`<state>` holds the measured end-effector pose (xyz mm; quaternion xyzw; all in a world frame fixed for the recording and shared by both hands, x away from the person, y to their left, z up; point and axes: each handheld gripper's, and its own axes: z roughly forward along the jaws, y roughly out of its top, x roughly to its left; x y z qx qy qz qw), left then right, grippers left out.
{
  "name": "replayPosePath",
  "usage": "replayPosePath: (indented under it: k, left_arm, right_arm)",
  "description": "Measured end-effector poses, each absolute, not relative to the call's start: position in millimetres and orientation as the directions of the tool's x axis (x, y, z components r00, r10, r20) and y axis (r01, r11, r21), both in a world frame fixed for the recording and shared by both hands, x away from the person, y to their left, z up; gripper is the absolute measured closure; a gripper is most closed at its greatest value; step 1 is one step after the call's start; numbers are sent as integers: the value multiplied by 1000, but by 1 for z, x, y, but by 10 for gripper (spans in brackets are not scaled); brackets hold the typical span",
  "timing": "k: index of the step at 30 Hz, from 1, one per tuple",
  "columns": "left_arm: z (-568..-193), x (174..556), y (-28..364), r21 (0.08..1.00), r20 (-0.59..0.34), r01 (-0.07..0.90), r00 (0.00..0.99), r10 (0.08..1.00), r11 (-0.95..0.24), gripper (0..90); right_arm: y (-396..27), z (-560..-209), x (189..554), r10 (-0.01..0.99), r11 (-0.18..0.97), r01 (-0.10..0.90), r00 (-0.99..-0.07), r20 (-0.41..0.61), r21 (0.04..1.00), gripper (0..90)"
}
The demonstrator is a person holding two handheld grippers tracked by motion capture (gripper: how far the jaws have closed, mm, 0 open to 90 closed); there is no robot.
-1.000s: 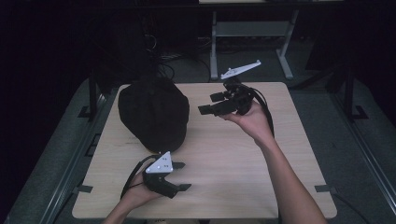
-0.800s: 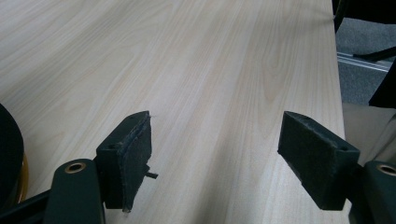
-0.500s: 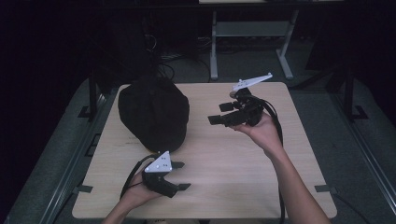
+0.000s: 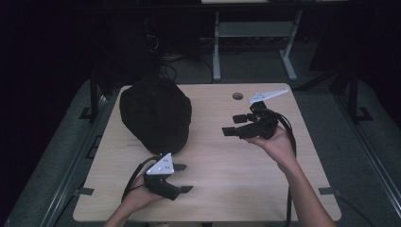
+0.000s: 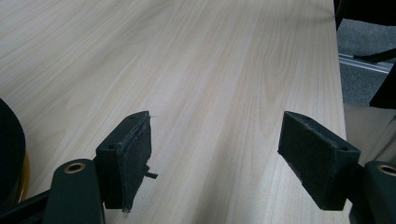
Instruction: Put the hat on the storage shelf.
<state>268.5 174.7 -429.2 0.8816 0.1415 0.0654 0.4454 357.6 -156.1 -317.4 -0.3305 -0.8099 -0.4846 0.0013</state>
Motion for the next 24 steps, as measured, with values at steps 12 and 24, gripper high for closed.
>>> replayPosePath:
  k: [12, 24]
  left_arm:
    - [-430, 268, 174, 800, -14, 195, 952, 307, -567, 251]
    - [-430, 269, 175, 801, -13, 196, 950, 311, -566, 249]
  right_arm:
    - [-177, -340, 345, 549, 289, 570, -757, 355, 769, 232]
    - [-199, -361, 332, 567, 277, 594, -736, 370, 755, 227]
